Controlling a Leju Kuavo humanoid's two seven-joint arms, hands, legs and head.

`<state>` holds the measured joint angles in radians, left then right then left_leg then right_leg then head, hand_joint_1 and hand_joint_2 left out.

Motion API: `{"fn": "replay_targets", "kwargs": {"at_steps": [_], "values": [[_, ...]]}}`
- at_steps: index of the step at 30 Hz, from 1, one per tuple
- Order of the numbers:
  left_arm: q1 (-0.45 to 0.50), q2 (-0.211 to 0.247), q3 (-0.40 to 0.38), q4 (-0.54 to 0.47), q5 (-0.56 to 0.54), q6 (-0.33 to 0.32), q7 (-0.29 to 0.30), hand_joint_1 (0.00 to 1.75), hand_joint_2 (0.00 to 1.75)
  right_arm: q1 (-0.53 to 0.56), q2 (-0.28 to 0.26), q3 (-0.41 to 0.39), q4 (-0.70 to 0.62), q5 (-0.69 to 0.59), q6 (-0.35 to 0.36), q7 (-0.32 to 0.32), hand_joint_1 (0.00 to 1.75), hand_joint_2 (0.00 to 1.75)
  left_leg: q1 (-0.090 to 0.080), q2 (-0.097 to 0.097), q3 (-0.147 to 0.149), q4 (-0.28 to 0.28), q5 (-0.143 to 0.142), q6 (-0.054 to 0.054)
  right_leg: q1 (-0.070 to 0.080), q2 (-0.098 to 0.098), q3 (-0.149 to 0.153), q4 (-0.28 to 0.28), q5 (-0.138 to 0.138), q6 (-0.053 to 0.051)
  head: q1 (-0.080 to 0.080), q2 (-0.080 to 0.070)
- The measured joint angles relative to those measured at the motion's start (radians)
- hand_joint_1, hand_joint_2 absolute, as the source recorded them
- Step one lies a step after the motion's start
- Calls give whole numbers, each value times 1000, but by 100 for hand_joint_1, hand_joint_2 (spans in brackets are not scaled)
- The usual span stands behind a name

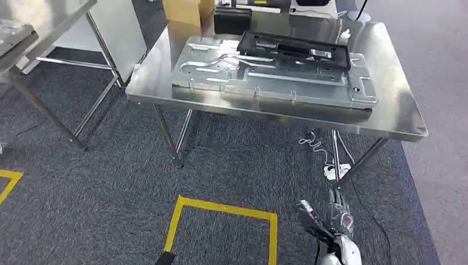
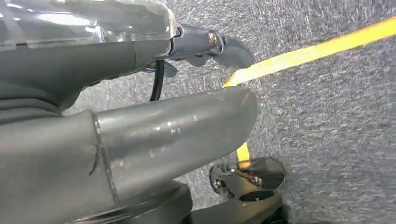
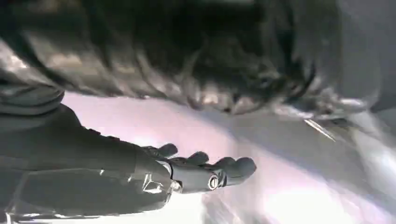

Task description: Take the parts from the cabinet and place them on the table.

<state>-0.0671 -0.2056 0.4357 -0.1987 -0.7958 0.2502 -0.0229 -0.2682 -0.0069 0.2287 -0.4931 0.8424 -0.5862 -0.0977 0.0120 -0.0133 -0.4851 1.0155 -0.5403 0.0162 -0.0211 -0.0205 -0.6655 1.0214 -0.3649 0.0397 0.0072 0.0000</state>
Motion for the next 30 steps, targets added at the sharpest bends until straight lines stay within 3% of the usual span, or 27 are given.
{"fn": "replay_targets", "kwargs": {"at_steps": [1, 2, 3, 4, 5, 6, 7, 8, 9, 10, 12, 13, 15, 16, 17, 18, 20, 21, 22, 23, 25, 26, 27, 29, 30], "values": [[6, 0, 5, 0, 0, -1, 1, 0, 0, 30, 1, -58, 45, -63, 52, 13, 0, 0, 6, 5, -9, -8, 16, 19, -8, 3, -3, 5, -12, 8, 0, 0], [8, 0, 11, 0, 0, -1, 2, 0, 0, 58, 1, -100, 74, -111, 95, 31, 0, 0, 5, 7, -19, -8, 25, 28, -9, 8, -13, 26, -60, 10, 1, 0], [9, 1, 16, 0, -1, -2, 2, 0, 0, 88, 1, -162, 110, -174, 156, 63, 0, 0, 4, 6, -32, -8, 36, 38, -8, 10, -26, 73, -127, 10, 2, 0], [9, 2, 19, 0, -4, -3, 2, 0, 0, 123, 3, -228, 144, -231, 204, 97, 0, 0, 2, 5, -44, -7, 48, 44, -7, 12, -44, 144, -195, 12, 3, 0], [10, 2, 21, 0, -8, -3, 2, 0, 0, 153, 6, -281, 168, -275, 229, 129, 0, 0, -2, 4, -61, -6, 60, 45, -6, 15, -61, 221, -243, 13, 2, 0], [12, 2, 25, 0, -10, -5, 0, 0, 0, 172, 10, -332, 188, -312, 246, 162, 0, 0, -5, 5, -77, -4, 70, 45, -4, 17, -70, 279, -257, 13, 2, 0], [14, 2, 29, 0, -10, -9, -3, 0, 0, 189, 18, -387, 206, -343, 258, 182, 0, 0, -7, 8, -95, 0, 79, 44, -3, 18, -66, 313, -239, 11, 2, 0], [15, 3, 34, 0, -9, -17, -8, 0, 0, 203, 23, -432, 220, -355, 267, 198, 0, 0, -10, 13, -114, 4, 89, 43, -1, 18, -35, 299, -194, 7, 2, 0], [14, 4, 37, 0, -9, -24, -12, 0, 0, 211, 27, -463, 228, -361, 272, 203, 0, 0, -12, 18, -128, 7, 96, 41, 0, 18, 10, 252, -158, 2, 2, 0], [13, 4, 40, 0, -9, -28, -17, 0, 0, 215, 33, -492, 234, -364, 276, 205, 0, 0, -14, 22, -139, 8, 105, 38, 1, 18, 76, 172, -142, -5, 2, 0], [7, 5, 42, 0, -10, -32, -19, 0, 0, 214, 40, -536, 240, -364, 280, 206, 0, 0, -19, 26, -148, 14, 119, 29, 14, 19, 224, -20, -191, -20, 2, 0], [7, 5, 43, 0, -10, -33, -20, 0, 0, 214, 43, -555, 246, -364, 280, 206, 0, 0, -20, 29, -150, 13, 129, 23, 12, 17, 229, -47, -203, -22, -2, 0], [4, 6, 43, 0, -12, -35, -20, 0, 0, 214, 49, -576, 254, -367, 283, 201, 0, 0, -15, 30, -149, 4, 144, 12, 19, 16, 222, -45, -194, -31, 0, 0], [6, 6, 44, 0, -15, -41, -18, 0, 0, 217, 54, -587, 258, -368, 289, 188, 0, 0, -19, 28, -151, 5, 150, 4, 10, 15, 216, -55, -179, -42, 2, 0], [8, 8, 45, 0, -15, -43, -17, 0, 0, 217, 61, -595, 262, -369, 292, 168, 0, 0, -13, 23, -161, 20, 123, -1, 9, 8, 210, -56, -168, -50, -1, 0], [11, 8, 45, 0, -17, -47, -16, 0, 0, 216, 63, -601, 263, -369, 295, 148, 0, 0, -11, 22, -176, 64, 64, -5, 9, 8, 198, -56, -158, -61, -2, 0], [12, 11, 45, 0, -23, -54, -16, 0, 0, 217, 70, -610, 265, -369, 299, 107, 0, 0, -8, 22, -213, 205, -46, -15, 11, 8, 175, -54, -141, -62, -3, 0], [11, 12, 45, 0, -23, -55, -16, 0, 0, 216, 72, -613, 267, -369, 300, 96, 0, 0, -8, 22, -227, 264, -65, -18, 11, 7, 164, -52, -133, -62, -3, 0], [11, 12, 45, 0, -24, -56, -16, 0, 0, 216, 74, -618, 268, -369, 300, 88, 0, 0, -7, 22, -229, 304, -56, -19, 11, 6, 152, -48, -126, -60, -3, 0], [12, 13, 45, 0, -24, -56, -17, 0, 0, 215, 75, -622, 269, -369, 300, 88, 0, 0, -7, 22, -209, 295, -23, -20, 11, 6, 139, -43, -121, -58, -3, 0], [12, 14, 45, 0, -24, -57, -17, 0, 0, 215, 77, -627, 271, -370, 300, 87, 0, 0, -7, 22, -98, 146, 40, -13, 11, 7, 120, -28, -116, -53, -3, 0], [11, 15, 45, 0, -24, -56, -17, 0, 0, 215, 80, -629, 272, -370, 300, 87, 0, 0, -7, 21, -32, 47, 44, -7, 11, 7, 118, -19, -116, -52, -4, 0], [9, 18, 45, 0, -24, -56, -17, 0, 0, 214, 84, -630, 273, -371, 300, 85, 0, 0, -12, 21, 9, -13, 16, 1, 16, 6, 110, -12, -114, -47, -3, 0], [9, 18, 47, 0, -24, -56, -18, 0, 0, 212, 84, -634, 275, -371, 300, 85, 0, 0, -14, 22, -6, -21, 18, 3, 15, 6, 105, -9, -107, -36, -3, 0], [9, 19, 48, 0, -24, -56, -18, 0, 0, 212, 84, -635, 275, -371, 300, 84, 0, 0, -10, 22, -8, -28, 20, 5, 20, 6, 105, -6, -113, -37, -3, 0]]}}
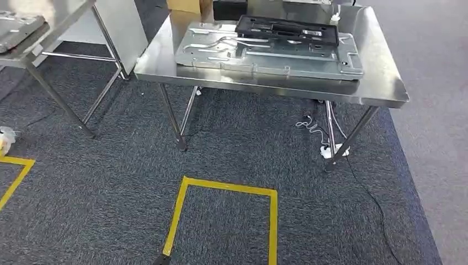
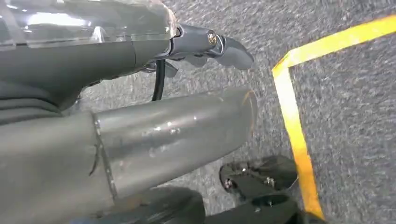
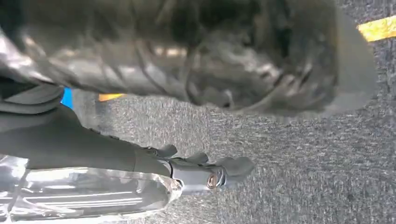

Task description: Take the parts from the cabinet and place them on the table.

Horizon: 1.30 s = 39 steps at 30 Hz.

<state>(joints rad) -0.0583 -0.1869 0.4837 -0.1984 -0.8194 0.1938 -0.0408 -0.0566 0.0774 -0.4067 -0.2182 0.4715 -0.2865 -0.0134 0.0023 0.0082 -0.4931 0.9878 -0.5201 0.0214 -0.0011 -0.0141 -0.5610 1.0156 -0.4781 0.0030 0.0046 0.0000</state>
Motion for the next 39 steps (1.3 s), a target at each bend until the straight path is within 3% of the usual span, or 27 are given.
{"fn": "replay_targets", "kwargs": {"at_steps": [1, 2, 4, 10, 14, 15, 17, 19, 20, 21, 22, 23, 25, 26, 27, 28, 31, 32, 33, 34, 36, 38, 39], "values": [[1, 1, 0, 0, 0, 0, 0, 0, 0, 0, 0, -1, 1, 0, 0, -1, 0, 0, -2, 1, -1, 1, 0, -1, 0, 0, -2, -3, 0, -29, 1, 0], [3, 1, 1, 0, 0, 0, 0, 0, 0, 1, 0, -2, 2, 0, 0, -1, 0, 0, -4, 1, -2, 1, 1, 2, -1, -1, -3, -4, 3, -25, 1, 0], [2, 1, 1, 0, 0, 0, 0, 0, 0, 0, 0, -4, 3, -1, 0, -2, 0, 0, -7, 1, -4, 2, 5, 7, -4, 0, -3, -7, 14, -6, 1, 0], [1, 1, 4, 0, 5, 3, 0, 0, 0, 0, 1, -10, 6, 10, 4, 20, 0, 0, -13, 2, -20, 12, 12, 19, -11, 1, -11, -15, 32, 19, 1, 0], [1, 1, 16, 0, 13, 7, 0, 0, 0, 0, 5, -12, 11, 19, 1, 52, 0, 0, -16, 1, -31, 17, 16, 27, -15, 0, -18, -17, 39, 30, 1, 0], [1, 1, 18, 0, 13, 8, 0, 0, 0, 1, 5, -13, 12, 23, 0, 54, 0, 0, -10, 2, -30, 7, 24, 36, -9, 3, -19, -18, 42, 35, 1, 0], [-1, -1, 19, 0, 13, 11, 1, 0, 0, 1, 6, -13, 13, 25, 0, 55, 0, 0, -3, 11, -26, -4, 36, 46, -14, 7, -34, 23, -3, 40, 3, 0], [-3, -1, 20, 0, 12, 15, 1, 0, 0, 1, 6, -14, 13, 26, 1, 51, 0, 0, -3, 20, -34, -2, 40, 51, -16, 9, -99, 174, -93, 45, 2, 0], [-2, -1, 20, 0, 12, 16, 2, 0, 0, 1, 6, -14, 13, 26, 1, 48, 0, 0, -4, 26, -39, 0, 40, 50, -16, 9, -131, 248, -124, 47, 2, 0], [-2, -1, 21, 0, 11, 16, 2, 0, 0, 2, 6, -14, 13, 26, 2, 47, 0, 0, -4, 32, -42, 3, 40, 50, -17, 9, -148, 294, -131, 49, 2, 0], [-2, -1, 21, 0, 11, 16, 2, 0, 0, 4, 6, -14, 14, 26, 2, 46, 0, 0, -3, 38, -43, 5, 39, 50, -20, 9, -138, 282, -114, 50, 2, 0], [-2, -2, 21, 0, 10, 16, 2, 0, 0, 4, 6, -15, 14, 26, 3, 46, 0, 0, -2, 44, -43, 7, 37, 47, -22, 8, -107, 229, -80, 50, 2, 0], [-3, -2, 21, 0, 10, 16, 2, 0, 0, 4, 6, -15, 15, 26, 2, 45, 0, 0, 0, 53, -42, 11, 34, 42, -23, -2, -47, 120, -29, 48, 2, 0], [-3, -2, 21, 0, 9, 16, 2, 0, 0, 2, 6, -15, 15, 26, 2, 43, 0, 0, 0, 58, -41, 15, 30, 37, -23, -25, 1, 35, 4, 46, 2, 0], [-3, -2, 21, 0, 9, 16, 2, 0, 0, -2, 7, -15, 15, 25, 3, 43, 0, 0, -6, 64, -41, 18, 27, 28, -13, -59, 16, -1, -17, 39, 2, 0], [-3, -2, 21, 0, 8, 16, 2, 0, 0, -3, 7, -15, 15, 23, 3, 43, 0, 0, -8, 68, -42, 23, 24, 21, -12, -42, 12, -5, -6, 28, 0, 0], [-5, -2, 21, 0, 3, 16, 2, 0, 0, 0, 8, -19, 16, 18, 3, 48, 0, 0, -8, 91, -37, 19, 27, 3, -7, -18, 0, 0, -5, 13, -1, 0], [-5, -2, 21, 0, 1, 16, 1, 0, 0, 0, 9, -21, 17, 14, 3, 50, 0, 0, -4, 81, -43, 24, 17, -7, -17, -9, 3, -8, 2, 1, -1, 0], [-4, -2, 21, 0, -1, 16, 1, 0, 0, 0, 11, -23, 18, 12, 3, 50, 0, 0, -1, 42, -51, 49, -6, -13, -16, -1, 1, -9, 5, -4, -3, 0], [-4, -2, 21, 0, -2, 17, 0, 0, 0, -1, 11, -24, 18, 10, 3, 51, 0, 0, 1, 16, -76, 109, -50, -15, -16, 6, -3, -9, 7, -11, -3, 0], [0, -2, 21, 0, -4, 17, 1, 0, 0, -2, 11, -27, 18, 8, 3, 51, 0, 0, 1, 2, -149, 278, -132, -19, -13, 27, -10, -8, 12, -17, -3, 0], [1, -2, 21, 0, -5, 17, 1, 0, 0, -2, 11, -29, 18, 8, 3, 51, 0, 0, 1, 1, -170, 326, -145, -18, -12, 36, -12, -7, 13, -18, -3, 0], [3, -2, 21, 0, -6, 17, 1, 0, 0, 0, 11, -32, 18, 8, 3, 51, 0, 0, 1, 1, -176, 341, -133, -15, -10, 50, -15, -5, 14, -17, -3, 0]]}}
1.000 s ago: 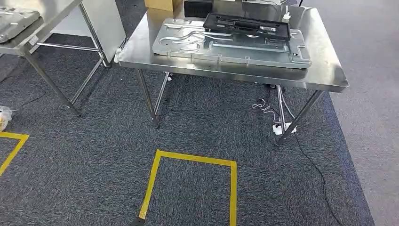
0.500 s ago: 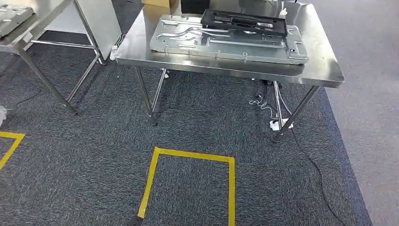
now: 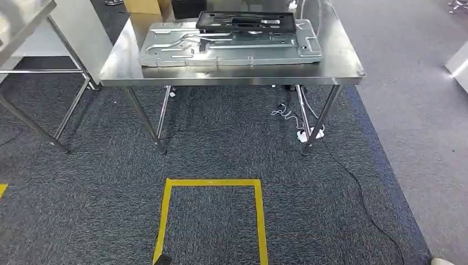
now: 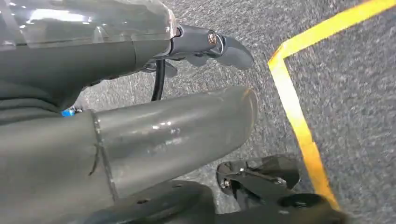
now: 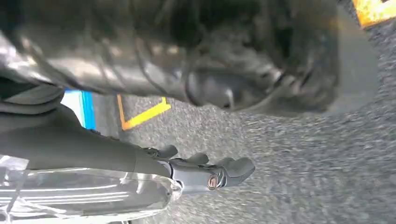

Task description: Take the parts from the cabinet and place them on the table.

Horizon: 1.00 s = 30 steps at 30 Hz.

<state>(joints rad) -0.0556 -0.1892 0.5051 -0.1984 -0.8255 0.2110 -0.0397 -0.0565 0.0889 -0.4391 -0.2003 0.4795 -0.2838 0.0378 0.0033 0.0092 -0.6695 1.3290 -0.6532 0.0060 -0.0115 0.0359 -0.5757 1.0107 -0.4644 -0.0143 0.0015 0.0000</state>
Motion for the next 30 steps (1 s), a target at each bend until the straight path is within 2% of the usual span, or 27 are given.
{"fn": "replay_targets", "kwargs": {"at_steps": [1, 2, 3, 4, 5, 6, 8, 9, 10, 11, 12, 13, 14, 15, 16, 17, 18, 19, 20, 23, 24, 25, 26, 27, 28, 29, 30], "values": [[0, 0, 0, 0, 0, 0, 0, 0, 0, 2, 0, -1, 0, 0, 0, 0, 0, 0, 0, -1, 23, -45, 36, 4, 0, 12, -1, 3, 0, 0, 0, 0], [0, 0, 0, 0, 0, 0, 0, 0, 0, 2, 0, -2, 0, 0, 0, 0, 0, 0, 0, -6, 66, -128, 84, 8, 1, 26, -1, 7, 0, 0, 0, 0], [-1, 0, 0, 0, 0, 0, 0, 0, 0, 1, 2, -2, 0, 0, 0, 0, 0, 0, 0, -24, 115, -226, 130, 15, 1, 40, -2, 11, 0, 1, 0, 0], [-1, 0, 0, 0, -2, 0, 0, 0, 0, 1, 3, -2, 0, 0, 0, 0, 0, 0, 0, -69, 145, -293, 141, 23, -1, 50, -5, 14, 0, 2, 0, 0], [0, 1, 0, 0, -2, 1, 0, 0, 0, -3, 6, -4, 0, 0, 0, 0, 0, 0, 3, -86, 150, -315, 135, 24, 5, 60, -12, 22, 0, 10, 2, 0], [-2, 1, 0, 0, -2, 1, 0, 0, 0, -3, 6, -7, 0, 0, 0, -1, 0, 0, -1, -76, 147, -310, 136, 23, -1, 70, -17, 19, 5, 18, 0, 0], [-4, 1, 0, 0, -2, 1, 0, 0, 0, 5, 6, -10, 1, 0, 2, -2, 0, 0, -6, -60, 151, -310, 139, 30, -6, 88, -20, 10, 13, 33, 0, 0], [-4, 0, 0, 0, -3, 1, 0, 0, 0, 6, 5, -11, 1, 0, 1, -2, 0, 0, 7, -49, 153, -327, 151, 39, 2, 90, -22, 13, 14, 39, 1, 0], [-5, -1, 0, 0, -3, 1, 0, 0, 0, 7, 7, -13, 1, -1, 1, -3, 0, 0, 7, -33, 156, -335, 158, 46, 2, 36, -27, 28, 0, 40, 2, 0], [-5, -2, 0, 0, -3, 1, -2, 0, 0, 6, 6, -13, 2, -1, 0, -3, 0, 0, 7, -23, 154, -336, 161, 52, 3, -2, -49, 71, -36, 41, 6, 0], [-3, -2, 0, 0, -3, 0, -3, 0, 0, 2, 7, -14, 2, -1, 0, -4, 0, 0, 6, -10, 151, -335, 161, 53, 2, -17, -83, 144, -79, 46, 7, 0], [0, -2, 0, 0, -4, 0, -3, 0, 0, -1, 7, -15, 2, -1, 0, -4, 0, 0, 4, 6, 149, -334, 160, 54, -1, -23, -120, 224, -117, 51, 7, 0], [2, -2, 1, 0, -4, 0, -3, 0, 0, -1, 6, -16, 2, -1, 0, -3, 0, 0, 4, 21, 147, -333, 160, 54, -4, -25, -147, 284, -137, 55, 7, 0], [2, -2, 1, 0, -4, 0, -3, 0, 0, 0, 6, -16, 2, -1, 0, -3, 0, 0, 4, 35, 145, -333, 159, 53, -6, -27, -154, 303, -133, 58, 7, 0], [0, -2, 1, 0, -4, 0, -3, 0, 0, 3, 6, -18, 2, -1, 0, -3, 0, 0, 4, 45, 145, -332, 159, 52, -9, -30, -133, 269, -105, 60, 7, 0], [-1, -2, 1, 0, -5, -2, -3, 0, 0, 5, 5, -19, 2, -1, 0, -3, 0, 0, 4, 55, 146, -331, 157, 50, -11, -35, -99, 210, -72, 61, 7, 0], [-1, -3, 1, 0, -5, -2, -3, 0, 0, 5, 3, -20, 2, -1, 0, -2, 0, 0, 4, 66, 150, -331, 154, 45, -12, -50, -39, 106, -26, 59, 7, 0], [-2, -3, 1, 0, -5, -3, -3, 0, 0, 3, 3, -22, 2, 1, 0, -2, 0, 0, 4, 79, 154, -329, 150, 40, -9, -91, 15, 5, -7, 54, 7, 0], [-2, -3, 1, 0, -5, -3, -2, 0, 0, -1, 3, -23, 2, 2, 0, -2, 0, 0, -4, 87, 154, -329, 147, 34, 0, -104, 17, 6, -13, 47, 6, 0], [-6, -3, 1, 0, -6, -3, 2, 0, 0, 3, 2, -24, 2, 4, 0, -1, 0, 0, -2, 110, 164, -332, 145, 17, 5, -78, 9, 2, -9, 35, 6, 0], [-7, -3, 1, 0, -6, -3, 3, 0, 0, 5, 2, -26, 2, 4, 0, -1, 0, 0, -4, 120, 168, -332, 142, 10, 3, -66, 9, -5, -5, 27, 6, 0], [-7, -2, 1, 0, -6, -2, 3, 0, 0, 5, 2, -26, 2, 4, 0, 0, 0, 0, 5, 91, 164, -320, 128, 4, -7, -59, 15, -12, 0, 20, 6, 0], [-7, -2, 1, 0, -6, 1, 5, 0, 0, 5, 3, -26, 2, 4, 1, 2, 0, 0, 6, 35, 146, -277, 94, 0, -8, -49, 14, -14, 4, 11, 5, 0], [-6, -2, 1, 0, -6, 1, 6, 0, 0, 2, 3, -26, 2, 4, 2, 2, 0, 0, 7, 11, 114, -207, 51, -3, -7, -40, 11, -14, 5, 9, 3, 0], [-3, -2, 1, 0, -6, 1, 8, 0, 0, 1, 3, -26, 2, 4, 2, 3, 0, 0, 7, 2, 76, -123, 11, -5, -7, -29, 9, -14, 6, 7, 3, 0], [-1, -2, 2, 0, -6, 1, 9, 0, 0, 1, 3, -26, 2, 4, 2, 4, 0, 0, 7, -1, 41, -49, -15, -7, -6, -16, 8, -14, 7, 6, 3, 0], [1, -2, 2, 0, -6, 1, 9, 0, 0, 2, 3, -26, 2, 4, 2, 5, 0, 0, 7, -1, 19, -7, -16, -7, -5, -2, 7, -12, 7, 6, 3, 0]]}}
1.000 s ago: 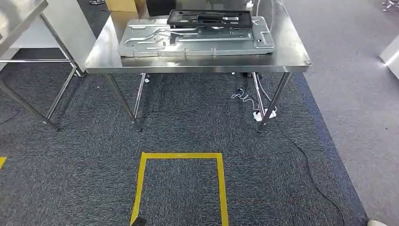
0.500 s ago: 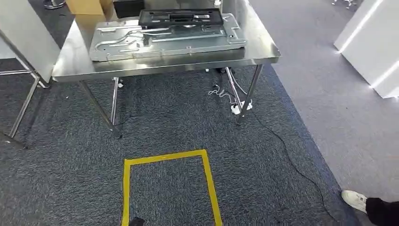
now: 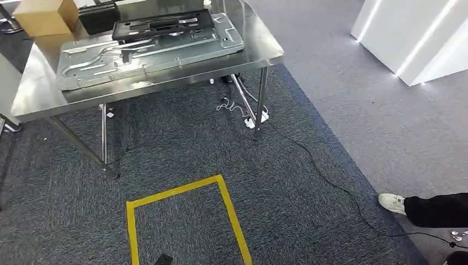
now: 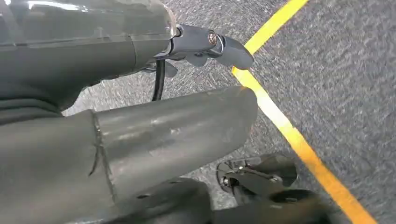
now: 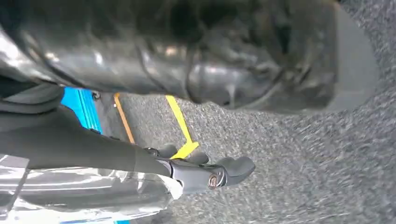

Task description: Take the parts from the cabinet and place them on the table.

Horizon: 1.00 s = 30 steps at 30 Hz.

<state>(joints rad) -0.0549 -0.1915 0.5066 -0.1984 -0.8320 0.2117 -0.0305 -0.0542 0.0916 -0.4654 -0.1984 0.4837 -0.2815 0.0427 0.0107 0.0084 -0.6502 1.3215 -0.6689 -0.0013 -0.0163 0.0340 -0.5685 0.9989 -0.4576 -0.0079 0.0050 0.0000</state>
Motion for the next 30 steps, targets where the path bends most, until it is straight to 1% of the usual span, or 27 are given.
{"fn": "replay_targets", "kwargs": {"at_steps": [1, 2, 3, 4, 5, 6, 7, 9, 10, 11, 12, 13, 14, 15, 16, 17, 18, 19, 20, 21, 24, 25, 26, 27, 28, 29, 30], "values": [[1, 0, 0, 0, 0, 0, 0, 0, 0, 1, 0, 0, 0, 0, 0, 1, 0, 0, 0, -1, 5, -16, 27, 1, 0, 13, 1, 2, 0, 0, 0, 0], [1, 0, 0, 0, 0, 0, 0, 0, 0, 1, 0, 0, 0, 0, 0, 2, 0, 0, 1, -2, 29, -74, 70, 2, 0, 27, 1, 5, 0, 0, 0, 0], [0, 0, 0, 0, 0, 0, 0, 0, 0, 1, 0, -1, 0, 0, 0, 2, 0, 0, 2, -10, 69, -165, 122, 5, -1, 43, 1, 9, -2, 3, 0, 0], [0, 0, 0, 0, 0, 0, 0, 0, 0, 0, 1, -1, 0, 0, 0, 2, 0, 0, 4, -40, 108, -252, 164, 8, -1, 56, 0, 14, -3, 5, 0, 0], [2, 1, 0, 0, 0, 0, 0, 0, 0, 0, 2, -1, 0, 0, 0, 2, 0, 0, 5, -90, 123, -289, 155, 15, 1, 66, -6, 21, -6, 12, 1, 0], [0, 1, 1, 0, 0, 0, 0, 0, 0, -2, 2, -1, 0, 0, 0, 2, 0, 0, 6, -86, 120, -297, 156, 18, 2, 80, -14, 29, -6, 18, 1, 0], [-2, 1, 1, 0, 0, 0, 0, 0, 0, -1, 2, -1, 0, 0, 0, 2, 0, 0, 2, -77, 119, -295, 156, 21, 0, 86, -19, 27, -4, 26, 2, 0], [-3, 2, 2, 0, 0, 0, 0, 0, 0, 6, 2, -3, 0, 0, 0, 2, 0, 0, -3, -60, 124, -298, 162, 36, -6, 105, -22, 20, 4, 42, 1, 0], [-4, 1, 2, 0, -1, 0, 0, 0, 0, 7, 1, -4, 0, 0, 0, 2, 0, 0, 5, -42, 125, -311, 173, 52, -8, 88, -24, 28, -1, 45, 1, 0], [-4, 1, 2, 0, -2, 0, 0, 0, 0, 7, 2, -4, 1, 0, 1, 2, 0, 0, 5, -31, 127, -315, 176, 56, -1, 29, -35, 53, -21, 48, 4, 0], [-4, 1, 2, 0, -3, 0, 0, 0, 0, 4, 2, -4, 2, 0, 1, 3, 0, 0, 3, -18, 126, -316, 177, 60, 0, -6, -66, 114, -61, 53, 6, 0], [0, 1, 2, 0, -5, 0, 0, 0, 0, 1, 2, -5, 2, 0, 1, 3, 0, 0, 1, -2, 124, -315, 177, 61, -1, -20, -109, 201, -105, 57, 6, 0], [3, 1, 2, 0, -5, 0, 0, 0, 0, -1, 2, -5, 2, 0, 1, 3, 0, 0, -1, 14, 123, -314, 176, 61, -3, -24, -142, 271, -132, 60, 6, 0], [3, 2, 3, 0, -5, 0, 0, 0, 0, -1, 2, -5, 2, 0, 1, 3, 0, 0, -1, 26, 122, -314, 175, 62, -4, -25, -161, 311, -142, 62, 6, 0], [2, 2, 3, 0, -5, 0, 1, 0, 0, 2, 2, -5, 2, -1, 1, 3, 0, 0, -2, 41, 121, -314, 174, 61, -5, -28, -163, 317, -130, 62, 6, 0], [1, 1, 3, 0, -6, 0, 1, 0, 0, 5, 2, -6, 2, -1, 2, 3, 0, 0, -2, 52, 122, -314, 172, 60, -5, -31, -139, 273, -99, 61, 6, 0], [0, 1, 3, 0, -6, 0, 1, 0, 0, 6, 2, -7, 2, -2, 2, 3, 0, 0, -2, 62, 125, -314, 170, 58, -5, -39, -91, 190, -55, 59, 6, 0], [-1, 1, 3, 0, -6, 0, 1, 0, 0, 4, 2, -8, 2, -3, 2, 2, 0, 0, -2, 73, 129, -314, 168, 54, -3, -62, -38, 95, -17, 54, 6, 0], [-1, 1, 3, 0, -7, 0, 1, 0, 0, 2, 2, -8, 2, -3, 2, 2, 0, 0, -4, 81, 134, -314, 165, 50, 3, -112, 1, 23, -8, 46, 6, 0], [-2, 1, 3, 0, -7, 0, 0, 0, 0, -2, 2, -9, 2, -4, 2, 2, 0, 0, -10, 92, 135, -311, 159, 41, 12, -112, 2, 13, -9, 38, 5, 0], [-6, 0, 3, 0, -7, 1, 0, 0, 0, 1, 1, -14, 2, -5, 2, 5, 0, 0, -9, 116, 144, -317, 157, 27, 15, -81, -7, 17, -10, 26, 6, 0], [-7, 0, 3, 0, -8, 2, 0, 0, 0, 2, 1, -15, 2, -5, 2, 6, 0, 0, -12, 122, 145, -316, 152, 20, 5, -70, 1, 6, -3, 16, 5, 0], [-7, 0, 3, 0, -8, 2, -1, 0, 0, 3, 2, -15, 2, -5, 3, 8, 0, 0, -4, 69, 140, -294, 133, 13, 3, -60, 2, 0, 1, 11, 5, 0], [-6, 0, 3, 0, -8, 3, -2, 0, 0, 2, 2, -15, 2, -5, 4, 9, 0, 0, -3, 25, 115, -236, 93, 13, 2, -50, 0, 0, 3, 4, 3, 0], [-5, 0, 3, 0, -8, 3, -2, 0, 0, 0, 2, -15, 2, -5, 4, 9, 0, 0, -2, 9, 80, -161, 52, 10, 3, -38, -2, 0, 4, 3, 3, 0], [-2, 1, 3, 0, -8, 2, -1, 0, 0, -1, 2, -15, 2, -5, 5, 8, 0, 0, -2, 1, 39, -76, 15, 9, 4, -25, -4, 1, 4, 1, 3, 0], [0, 0, 3, 0, -8, 2, -1, 0, 0, 0, 2, -15, 2, -5, 5, 8, 0, 0, -2, 0, 9, -16, 0, 8, 5, -10, -5, 2, 4, 1, 3, 0]]}}
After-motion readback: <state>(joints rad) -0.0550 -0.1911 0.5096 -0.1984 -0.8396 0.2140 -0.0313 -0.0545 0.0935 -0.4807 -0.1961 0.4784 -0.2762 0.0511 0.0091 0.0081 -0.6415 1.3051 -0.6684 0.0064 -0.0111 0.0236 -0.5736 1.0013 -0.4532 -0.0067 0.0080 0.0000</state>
